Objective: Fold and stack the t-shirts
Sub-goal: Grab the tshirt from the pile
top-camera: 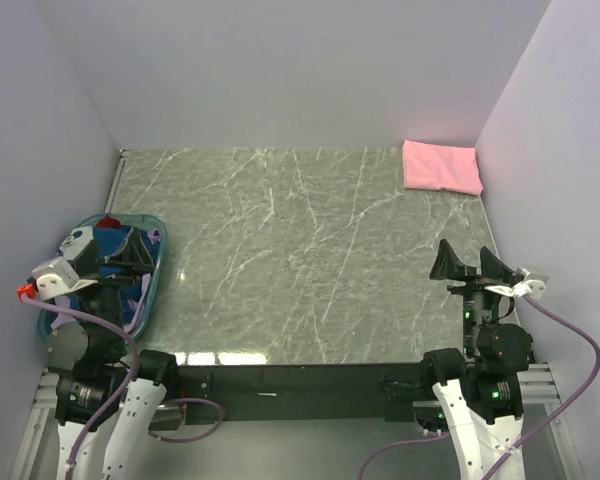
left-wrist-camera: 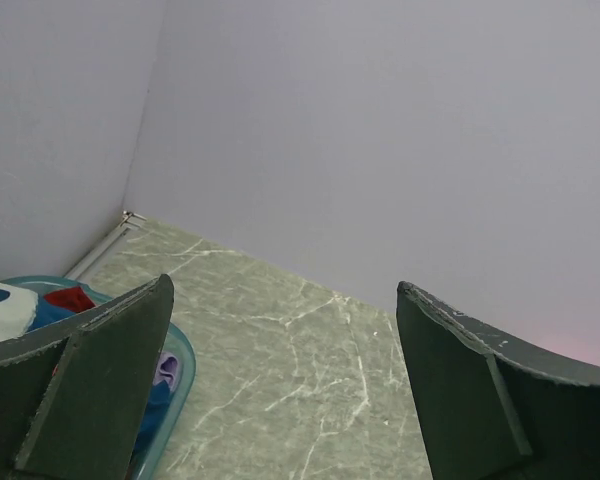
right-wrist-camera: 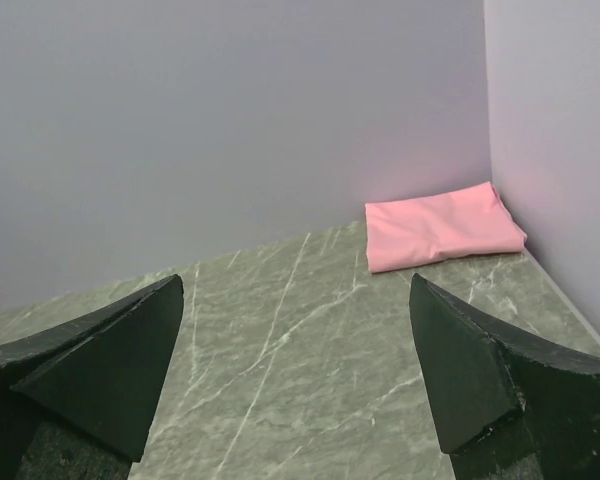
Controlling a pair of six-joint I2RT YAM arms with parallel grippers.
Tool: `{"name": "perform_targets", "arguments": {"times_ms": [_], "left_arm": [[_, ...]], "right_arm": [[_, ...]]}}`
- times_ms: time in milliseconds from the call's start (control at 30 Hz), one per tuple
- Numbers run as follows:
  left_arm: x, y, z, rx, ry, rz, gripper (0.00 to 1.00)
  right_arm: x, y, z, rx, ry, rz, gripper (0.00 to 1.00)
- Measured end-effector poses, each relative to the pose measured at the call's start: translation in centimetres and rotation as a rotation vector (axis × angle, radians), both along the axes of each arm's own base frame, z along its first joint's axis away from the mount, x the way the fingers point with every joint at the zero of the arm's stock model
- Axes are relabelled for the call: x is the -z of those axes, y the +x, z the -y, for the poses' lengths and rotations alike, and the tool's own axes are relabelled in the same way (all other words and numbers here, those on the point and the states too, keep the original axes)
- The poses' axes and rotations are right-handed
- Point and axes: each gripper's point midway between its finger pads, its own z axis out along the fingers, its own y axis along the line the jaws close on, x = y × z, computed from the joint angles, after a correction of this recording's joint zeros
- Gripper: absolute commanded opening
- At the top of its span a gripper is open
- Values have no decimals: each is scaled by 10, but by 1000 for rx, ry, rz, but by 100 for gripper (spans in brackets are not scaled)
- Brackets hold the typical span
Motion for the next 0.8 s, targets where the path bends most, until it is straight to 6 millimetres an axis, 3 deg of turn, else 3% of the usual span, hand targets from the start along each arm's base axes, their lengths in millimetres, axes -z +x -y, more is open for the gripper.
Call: {"name": "perform_targets", "arguments": {"times_ms": [233, 433, 800], "left_arm": [[2, 2, 0, -1, -34, -5, 99], [20, 17, -5, -39, -108, -69, 99], [95, 70, -7, -178, -281, -463, 99]], "right_arm": [[-1, 0, 1, 5, 17, 3, 100], [-4, 0, -8, -49, 59, 19, 100], [4, 6, -28, -162, 159, 20, 100]]}}
